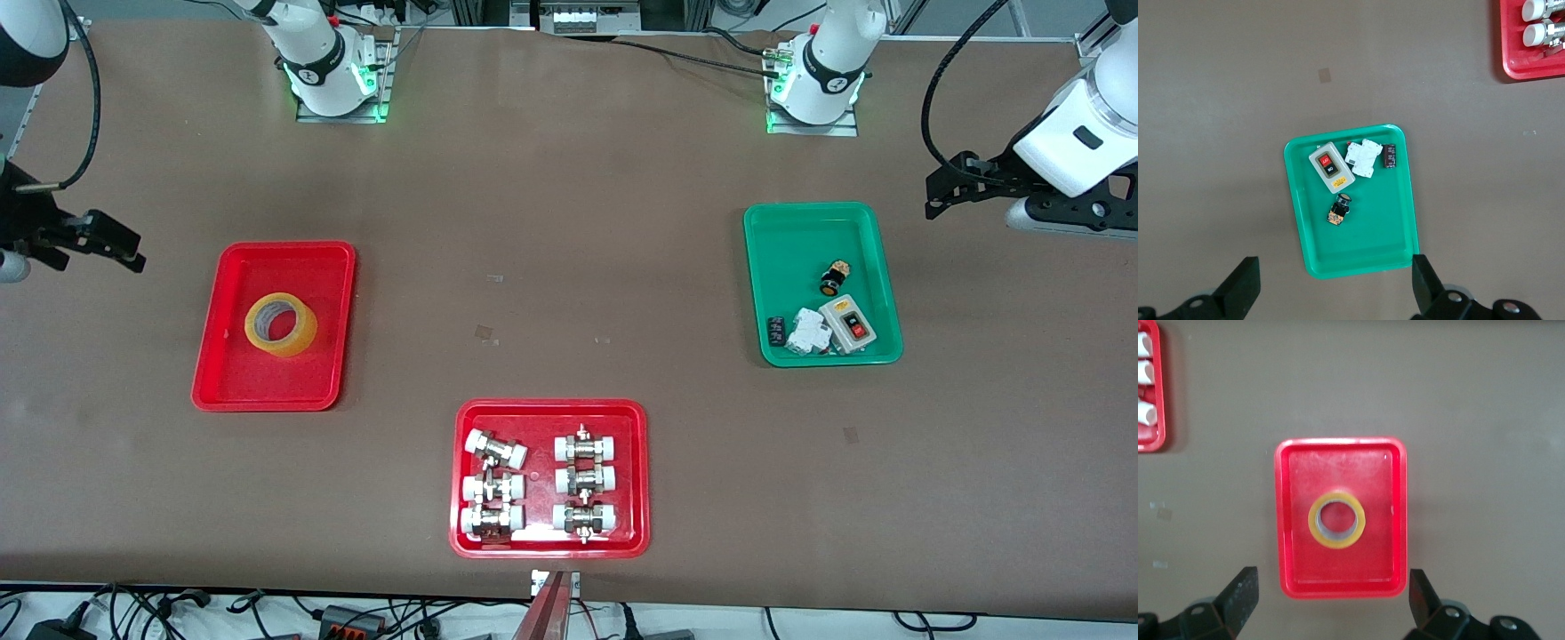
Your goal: Left arm passes tape to right arm into tray
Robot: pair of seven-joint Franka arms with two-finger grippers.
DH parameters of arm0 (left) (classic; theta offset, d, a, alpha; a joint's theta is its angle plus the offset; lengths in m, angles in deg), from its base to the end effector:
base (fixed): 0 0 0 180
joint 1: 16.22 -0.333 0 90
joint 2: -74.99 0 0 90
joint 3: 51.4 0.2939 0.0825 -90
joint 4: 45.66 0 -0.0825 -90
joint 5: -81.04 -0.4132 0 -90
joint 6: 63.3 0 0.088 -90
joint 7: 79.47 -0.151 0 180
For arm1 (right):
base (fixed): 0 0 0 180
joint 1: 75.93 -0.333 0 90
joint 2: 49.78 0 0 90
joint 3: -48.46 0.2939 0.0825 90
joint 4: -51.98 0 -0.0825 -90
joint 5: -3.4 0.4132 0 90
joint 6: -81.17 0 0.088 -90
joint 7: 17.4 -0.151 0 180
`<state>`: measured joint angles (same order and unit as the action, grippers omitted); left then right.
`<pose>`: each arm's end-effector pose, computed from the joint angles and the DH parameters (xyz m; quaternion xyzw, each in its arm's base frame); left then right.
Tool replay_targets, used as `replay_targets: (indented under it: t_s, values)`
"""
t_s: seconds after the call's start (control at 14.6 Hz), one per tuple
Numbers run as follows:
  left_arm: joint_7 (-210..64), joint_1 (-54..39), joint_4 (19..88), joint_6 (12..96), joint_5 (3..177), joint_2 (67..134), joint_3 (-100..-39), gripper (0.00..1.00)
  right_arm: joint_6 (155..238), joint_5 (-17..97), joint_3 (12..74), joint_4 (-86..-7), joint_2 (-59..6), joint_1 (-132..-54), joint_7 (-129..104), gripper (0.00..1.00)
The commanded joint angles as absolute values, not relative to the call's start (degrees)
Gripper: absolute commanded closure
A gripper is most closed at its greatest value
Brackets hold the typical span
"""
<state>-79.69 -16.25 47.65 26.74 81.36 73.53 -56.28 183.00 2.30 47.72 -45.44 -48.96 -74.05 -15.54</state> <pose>0.5717 -0.0498 0.5443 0.9989 -0.0441 -0.0159 0.0011 0.6040 -0.0301 0.5029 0.9995 -0.0050 0.0309 0.0108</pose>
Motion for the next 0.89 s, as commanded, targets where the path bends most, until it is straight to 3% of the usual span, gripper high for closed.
replay_targets:
  t_s: [0.0, 0.82]
  values:
    - [-79.4, -16.3, 46.7, 25.9, 80.9, 73.9, -56.1, 0.00, 181.0, 2.0, 48.0, -48.4, -52.4, -73.9, -15.1, 0.00]
    - [-79.5, -16.5, 46.7, 25.9, 80.9, 73.9, -56.1, 0.00, 181.3, 4.6, 47.8, -47.9, -52.5, -73.7, -14.5, 0.00]
